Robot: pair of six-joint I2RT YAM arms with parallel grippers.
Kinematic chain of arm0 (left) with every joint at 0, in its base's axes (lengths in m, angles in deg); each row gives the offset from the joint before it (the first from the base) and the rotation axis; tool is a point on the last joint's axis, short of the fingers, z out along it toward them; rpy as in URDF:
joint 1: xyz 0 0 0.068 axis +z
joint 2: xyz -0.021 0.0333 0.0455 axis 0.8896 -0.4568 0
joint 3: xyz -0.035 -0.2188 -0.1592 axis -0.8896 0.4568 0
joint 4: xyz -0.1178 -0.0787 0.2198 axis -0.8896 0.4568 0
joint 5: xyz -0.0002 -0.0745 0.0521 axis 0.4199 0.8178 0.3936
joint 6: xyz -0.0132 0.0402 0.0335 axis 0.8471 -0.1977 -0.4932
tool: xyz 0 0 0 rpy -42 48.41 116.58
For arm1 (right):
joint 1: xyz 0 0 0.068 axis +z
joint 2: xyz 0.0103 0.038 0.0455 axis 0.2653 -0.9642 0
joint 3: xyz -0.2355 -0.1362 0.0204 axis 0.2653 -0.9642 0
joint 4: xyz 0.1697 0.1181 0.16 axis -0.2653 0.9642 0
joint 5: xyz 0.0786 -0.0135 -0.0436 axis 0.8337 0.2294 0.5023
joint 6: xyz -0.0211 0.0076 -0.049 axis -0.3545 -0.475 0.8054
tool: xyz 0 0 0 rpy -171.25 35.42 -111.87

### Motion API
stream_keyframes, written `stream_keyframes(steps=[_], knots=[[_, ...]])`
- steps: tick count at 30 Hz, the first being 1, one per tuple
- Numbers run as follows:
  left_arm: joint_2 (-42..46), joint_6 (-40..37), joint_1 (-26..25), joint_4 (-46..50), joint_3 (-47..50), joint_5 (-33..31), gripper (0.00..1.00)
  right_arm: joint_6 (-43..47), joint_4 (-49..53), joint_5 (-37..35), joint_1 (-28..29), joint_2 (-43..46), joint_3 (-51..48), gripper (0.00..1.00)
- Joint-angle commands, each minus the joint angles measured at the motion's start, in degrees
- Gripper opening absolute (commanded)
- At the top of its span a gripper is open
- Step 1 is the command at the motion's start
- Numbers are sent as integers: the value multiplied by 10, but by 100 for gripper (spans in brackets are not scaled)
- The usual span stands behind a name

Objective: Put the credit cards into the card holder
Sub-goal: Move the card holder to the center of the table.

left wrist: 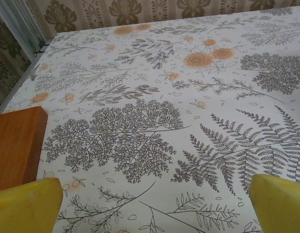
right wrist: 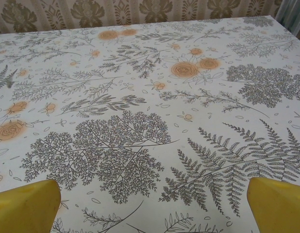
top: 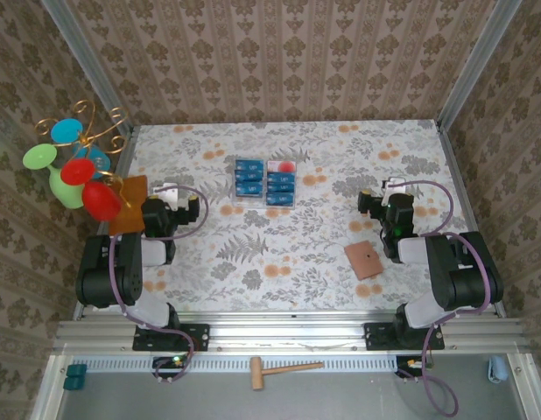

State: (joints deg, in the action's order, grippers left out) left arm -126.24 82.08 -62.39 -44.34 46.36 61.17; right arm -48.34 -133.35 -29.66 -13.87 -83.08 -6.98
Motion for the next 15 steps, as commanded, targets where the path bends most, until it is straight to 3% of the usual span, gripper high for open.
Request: stream_keyframes(steps=[1,11,15], knots=[[1,6,-3,2,-6,-5,100,9,-15,8,-4,-1,1,100],[5,8,-3,-27,11,-11,100,8,-18,4,-4,2,-1,100],[47,11,-4,18,5,-28,100,-2,120,-24,-4,63,44,100]])
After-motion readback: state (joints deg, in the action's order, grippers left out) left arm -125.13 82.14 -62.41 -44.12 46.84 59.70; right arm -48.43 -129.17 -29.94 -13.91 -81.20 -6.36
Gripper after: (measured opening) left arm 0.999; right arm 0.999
